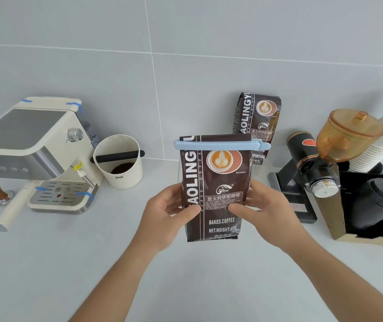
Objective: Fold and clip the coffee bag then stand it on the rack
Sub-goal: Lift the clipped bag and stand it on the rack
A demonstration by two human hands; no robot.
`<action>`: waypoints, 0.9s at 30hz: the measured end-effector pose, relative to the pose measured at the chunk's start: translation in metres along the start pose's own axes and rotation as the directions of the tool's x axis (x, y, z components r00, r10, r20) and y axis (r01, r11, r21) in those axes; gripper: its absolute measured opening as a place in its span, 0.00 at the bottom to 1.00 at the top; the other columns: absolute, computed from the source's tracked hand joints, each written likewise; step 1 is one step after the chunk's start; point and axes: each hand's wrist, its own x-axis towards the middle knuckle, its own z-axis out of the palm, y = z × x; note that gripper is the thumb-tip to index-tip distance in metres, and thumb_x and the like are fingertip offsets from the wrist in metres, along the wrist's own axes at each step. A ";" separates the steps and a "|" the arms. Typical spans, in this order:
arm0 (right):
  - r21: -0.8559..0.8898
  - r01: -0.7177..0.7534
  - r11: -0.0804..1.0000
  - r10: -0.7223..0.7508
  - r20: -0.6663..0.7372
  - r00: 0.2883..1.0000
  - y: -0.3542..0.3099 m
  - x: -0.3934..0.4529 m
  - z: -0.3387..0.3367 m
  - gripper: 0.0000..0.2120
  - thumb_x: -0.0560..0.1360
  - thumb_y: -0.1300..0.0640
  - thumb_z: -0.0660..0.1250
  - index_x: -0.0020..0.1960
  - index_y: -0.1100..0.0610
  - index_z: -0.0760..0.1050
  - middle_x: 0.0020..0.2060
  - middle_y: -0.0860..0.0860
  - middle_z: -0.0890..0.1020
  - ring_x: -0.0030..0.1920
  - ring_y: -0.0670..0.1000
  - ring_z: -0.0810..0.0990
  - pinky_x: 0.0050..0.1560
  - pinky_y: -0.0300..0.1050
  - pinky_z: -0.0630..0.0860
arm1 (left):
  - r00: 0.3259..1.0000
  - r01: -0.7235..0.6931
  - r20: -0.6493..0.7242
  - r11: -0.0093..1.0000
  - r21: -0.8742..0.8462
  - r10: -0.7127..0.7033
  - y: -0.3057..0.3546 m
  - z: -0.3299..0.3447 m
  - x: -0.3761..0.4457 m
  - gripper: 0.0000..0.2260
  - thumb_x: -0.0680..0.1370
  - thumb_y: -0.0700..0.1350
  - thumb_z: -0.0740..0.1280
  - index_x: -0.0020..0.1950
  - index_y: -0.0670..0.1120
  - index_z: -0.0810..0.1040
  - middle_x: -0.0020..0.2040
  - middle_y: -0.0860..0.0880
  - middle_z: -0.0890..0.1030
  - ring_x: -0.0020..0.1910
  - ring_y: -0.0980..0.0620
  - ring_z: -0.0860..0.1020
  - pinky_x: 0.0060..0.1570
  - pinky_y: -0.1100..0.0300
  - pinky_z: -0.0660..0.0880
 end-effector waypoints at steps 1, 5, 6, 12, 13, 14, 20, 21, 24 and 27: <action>-0.007 0.012 1.000 -0.012 -0.007 1.000 -0.005 0.004 -0.002 0.18 0.68 0.51 0.74 0.56 0.38 0.77 0.49 0.39 0.86 0.49 0.43 0.84 0.49 0.44 0.79 | 1.000 -0.015 0.002 1.000 0.002 0.015 0.006 -0.001 0.004 0.21 0.65 0.48 0.76 0.58 0.58 0.80 0.55 0.51 0.86 0.55 0.47 0.83 0.60 0.44 0.76; -0.009 0.053 0.999 -0.053 -0.020 0.998 -0.021 0.024 -0.007 0.18 0.69 0.51 0.74 0.56 0.38 0.77 0.49 0.36 0.85 0.49 0.41 0.83 0.46 0.39 0.77 | 0.997 -0.073 0.020 0.997 0.016 0.073 0.025 -0.004 0.025 0.20 0.66 0.48 0.75 0.57 0.58 0.80 0.55 0.53 0.86 0.54 0.49 0.83 0.58 0.51 0.77; -0.015 0.059 0.998 -0.059 -0.024 0.998 -0.024 0.028 -0.008 0.17 0.70 0.52 0.74 0.56 0.37 0.77 0.49 0.36 0.85 0.48 0.41 0.83 0.47 0.39 0.77 | 0.996 -0.080 0.027 0.997 0.016 0.080 0.029 -0.005 0.030 0.20 0.67 0.47 0.75 0.58 0.57 0.80 0.56 0.53 0.85 0.54 0.50 0.83 0.57 0.53 0.78; -0.057 0.067 0.996 -0.070 -0.045 0.997 -0.037 0.063 -0.013 0.17 0.70 0.51 0.73 0.56 0.37 0.76 0.49 0.36 0.85 0.49 0.40 0.83 0.53 0.47 0.79 | 0.995 -0.098 0.016 0.995 0.006 0.098 0.041 -0.009 0.065 0.18 0.67 0.43 0.74 0.54 0.59 0.82 0.53 0.55 0.86 0.51 0.52 0.84 0.48 0.64 0.79; -0.057 0.070 0.996 -0.073 -0.048 0.996 -0.038 0.071 -0.015 0.17 0.70 0.51 0.73 0.55 0.37 0.77 0.49 0.36 0.85 0.49 0.41 0.83 0.54 0.49 0.79 | 0.994 -0.107 -0.008 0.994 0.018 0.107 0.042 -0.009 0.073 0.18 0.67 0.43 0.74 0.53 0.60 0.82 0.53 0.56 0.86 0.50 0.54 0.84 0.46 0.65 0.79; -0.054 0.063 0.997 -0.065 -0.047 0.997 -0.038 0.076 -0.015 0.17 0.70 0.51 0.73 0.55 0.37 0.77 0.49 0.36 0.85 0.50 0.42 0.83 0.55 0.51 0.79 | 0.993 -0.110 -0.027 0.993 0.033 0.111 0.042 -0.009 0.078 0.17 0.67 0.43 0.74 0.51 0.61 0.82 0.53 0.56 0.86 0.50 0.55 0.84 0.45 0.66 0.79; -0.023 0.006 1.000 -0.007 -0.029 1.000 -0.029 0.116 -0.017 0.18 0.70 0.55 0.73 0.54 0.36 0.77 0.50 0.38 0.85 0.53 0.46 0.83 0.57 0.58 0.79 | 0.995 -0.095 -0.022 0.989 0.111 0.098 0.036 -0.009 0.119 0.17 0.68 0.42 0.73 0.48 0.63 0.82 0.51 0.60 0.85 0.51 0.58 0.83 0.46 0.65 0.80; -0.028 0.004 1.000 -0.004 -0.030 1.000 -0.027 0.124 -0.016 0.19 0.71 0.56 0.73 0.55 0.36 0.77 0.50 0.37 0.85 0.53 0.44 0.83 0.57 0.56 0.79 | 0.995 -0.092 -0.018 0.989 0.119 0.094 0.034 -0.010 0.127 0.17 0.68 0.42 0.73 0.48 0.63 0.83 0.50 0.60 0.86 0.51 0.58 0.83 0.45 0.65 0.80; -0.018 -0.005 1.000 0.005 -0.029 1.000 -0.018 0.140 -0.012 0.21 0.72 0.60 0.72 0.59 0.40 0.76 0.51 0.36 0.85 0.53 0.41 0.82 0.55 0.49 0.81 | 0.997 -0.072 -0.017 0.985 0.155 0.075 0.027 -0.012 0.145 0.17 0.67 0.42 0.73 0.47 0.64 0.83 0.49 0.60 0.86 0.49 0.57 0.84 0.46 0.62 0.81; 0.060 -0.021 0.998 0.023 -0.029 0.999 -0.007 0.152 -0.004 0.23 0.73 0.65 0.70 0.62 0.45 0.76 0.53 0.42 0.85 0.55 0.46 0.82 0.54 0.48 0.81 | 0.998 -0.052 -0.023 0.984 0.170 0.056 0.017 -0.016 0.160 0.17 0.66 0.43 0.74 0.48 0.64 0.83 0.49 0.60 0.86 0.49 0.56 0.84 0.46 0.62 0.80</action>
